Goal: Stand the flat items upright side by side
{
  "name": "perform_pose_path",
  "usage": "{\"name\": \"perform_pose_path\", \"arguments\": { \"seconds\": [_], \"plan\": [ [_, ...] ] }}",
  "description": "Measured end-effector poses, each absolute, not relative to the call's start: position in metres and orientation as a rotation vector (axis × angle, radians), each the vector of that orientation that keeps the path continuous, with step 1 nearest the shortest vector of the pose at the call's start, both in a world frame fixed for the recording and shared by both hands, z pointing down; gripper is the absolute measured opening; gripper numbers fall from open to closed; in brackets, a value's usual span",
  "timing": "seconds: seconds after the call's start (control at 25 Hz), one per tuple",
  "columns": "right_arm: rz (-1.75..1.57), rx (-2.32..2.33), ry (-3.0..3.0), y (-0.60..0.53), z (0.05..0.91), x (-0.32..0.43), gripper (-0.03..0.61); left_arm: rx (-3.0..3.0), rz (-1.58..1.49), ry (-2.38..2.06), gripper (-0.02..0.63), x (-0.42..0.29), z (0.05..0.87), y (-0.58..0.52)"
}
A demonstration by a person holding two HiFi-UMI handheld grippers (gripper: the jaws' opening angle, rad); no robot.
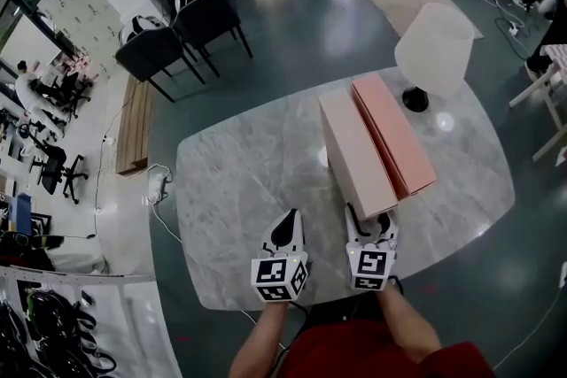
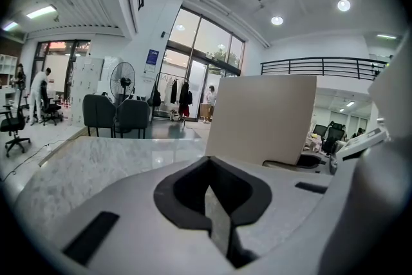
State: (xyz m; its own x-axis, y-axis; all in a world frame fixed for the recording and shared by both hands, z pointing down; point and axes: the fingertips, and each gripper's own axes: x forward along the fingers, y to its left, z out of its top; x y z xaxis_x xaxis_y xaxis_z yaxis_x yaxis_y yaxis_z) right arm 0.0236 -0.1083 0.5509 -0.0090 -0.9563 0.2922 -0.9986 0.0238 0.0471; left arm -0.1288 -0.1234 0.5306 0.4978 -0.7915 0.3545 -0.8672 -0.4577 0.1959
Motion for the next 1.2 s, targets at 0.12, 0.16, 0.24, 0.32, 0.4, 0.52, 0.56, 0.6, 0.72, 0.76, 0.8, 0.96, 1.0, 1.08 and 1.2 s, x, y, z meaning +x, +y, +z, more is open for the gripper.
{"name": "perform_pose_path", "arguments": {
  "seconds": [0.12,0.16,0.24,0.32,0.4,0.52,0.56,0.6,0.72,0.76,0.8,0.96,1.0,1.08,1.2],
  "plan": [
    [0.258,2.024,-2.052,-0.108,0.552,0.025,0.275,2.399,0.299,-1.383,0.003,-0.130,0.531,-0.122],
    [0.258,2.024,-2.051,-0.107,0.552,0.026,0.275,2.399,0.298,-1.384,0.003,-0.130,0.530,-0.122],
    [0.256,2.019,-2.052,-0.107,0.551,0.027,0.275,2.399,0.298,-1.386,0.003,-0.130,0.530,-0.120],
    [0.259,2.007,-2.054,-0.106,0.551,0.028,0.275,2.398,0.297,-1.384,0.003,-0.129,0.530,-0.119],
    [0.270,1.995,-2.058,-0.106,0.552,0.030,0.276,2.399,0.296,-1.383,0.003,-0.129,0.530,-0.117],
    [0.291,1.983,-2.065,-0.107,0.553,0.032,0.281,2.399,0.297,-1.381,0.003,-0.128,0.530,-0.115],
    [0.295,1.978,-2.065,-0.107,0.553,0.032,0.284,2.399,0.297,-1.380,0.003,-0.127,0.530,-0.115],
    [0.298,1.974,-2.064,-0.107,0.553,0.033,0.290,2.400,0.297,-1.378,0.003,-0.126,0.531,-0.114],
    [0.308,1.964,-2.062,-0.106,0.554,0.033,0.301,2.403,0.298,-1.377,0.003,-0.124,0.530,-0.112],
    [0.310,1.962,-2.060,-0.105,0.554,0.034,0.302,2.403,0.297,-1.377,0.003,-0.124,0.530,-0.111],
    [0.311,1.962,-2.057,-0.103,0.554,0.035,0.302,2.403,0.296,-1.376,0.003,-0.124,0.529,-0.110],
    [0.296,1.962,-2.054,-0.096,0.555,0.035,0.304,2.404,0.297,-1.375,0.003,-0.123,0.532,-0.107],
    [0.291,1.960,-2.054,-0.094,0.556,0.035,0.304,2.404,0.297,-1.374,0.003,-0.123,0.532,-0.107],
    [0.289,1.958,-2.049,-0.090,0.555,0.035,0.305,2.406,0.297,-1.372,0.003,-0.123,0.531,-0.105],
    [0.293,1.965,-2.046,-0.081,0.555,0.035,0.307,2.411,0.295,-1.366,0.003,-0.121,0.529,-0.099]
  ]
}}
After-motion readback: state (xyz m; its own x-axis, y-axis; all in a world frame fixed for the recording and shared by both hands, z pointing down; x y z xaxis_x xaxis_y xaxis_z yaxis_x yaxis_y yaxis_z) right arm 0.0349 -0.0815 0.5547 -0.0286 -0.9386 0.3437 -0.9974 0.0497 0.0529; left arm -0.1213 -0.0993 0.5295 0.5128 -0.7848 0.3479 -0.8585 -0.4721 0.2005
